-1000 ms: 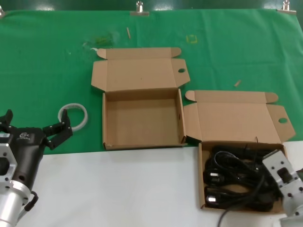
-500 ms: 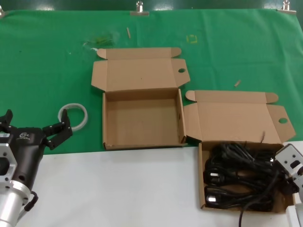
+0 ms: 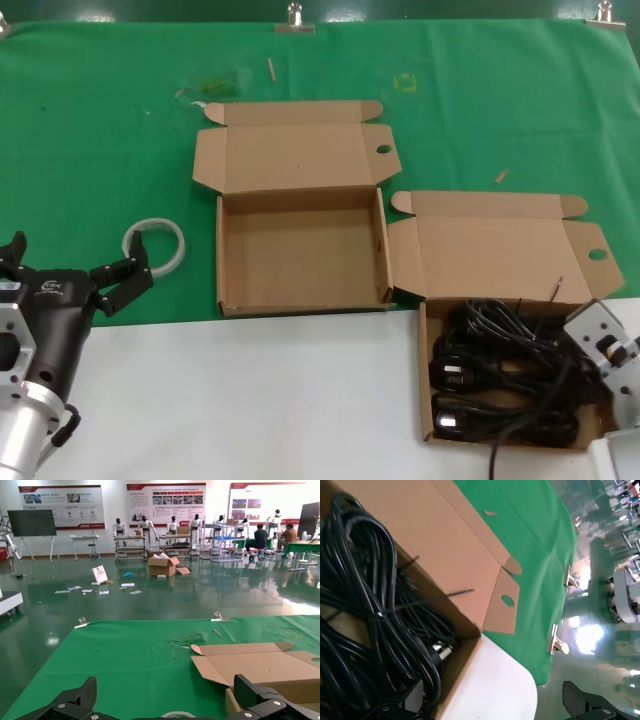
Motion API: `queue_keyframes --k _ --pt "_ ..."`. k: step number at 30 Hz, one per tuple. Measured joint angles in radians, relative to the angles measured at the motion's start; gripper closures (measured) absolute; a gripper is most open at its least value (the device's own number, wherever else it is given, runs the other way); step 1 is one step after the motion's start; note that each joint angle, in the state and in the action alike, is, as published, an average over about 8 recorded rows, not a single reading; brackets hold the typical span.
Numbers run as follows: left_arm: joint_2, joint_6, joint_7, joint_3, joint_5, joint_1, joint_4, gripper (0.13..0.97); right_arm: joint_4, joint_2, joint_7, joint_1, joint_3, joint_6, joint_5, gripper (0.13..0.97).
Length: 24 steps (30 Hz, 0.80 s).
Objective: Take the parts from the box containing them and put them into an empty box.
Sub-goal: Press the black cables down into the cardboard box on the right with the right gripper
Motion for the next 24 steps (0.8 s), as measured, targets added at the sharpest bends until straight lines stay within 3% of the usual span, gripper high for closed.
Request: queue_keyframes --k 9,24 --pt "0.0 0.0 0.0 0.0 0.0 0.0 0.0 0.132 0.026 -0.001 0.122 -0.027 -0.092 0.007 0.0 0.129" --pt "0.0 0.0 0.0 0.0 0.0 0.0 0.0 0.132 -0.005 -0.001 0.26 -0.016 -0.159 -0.02 0.0 0.157"
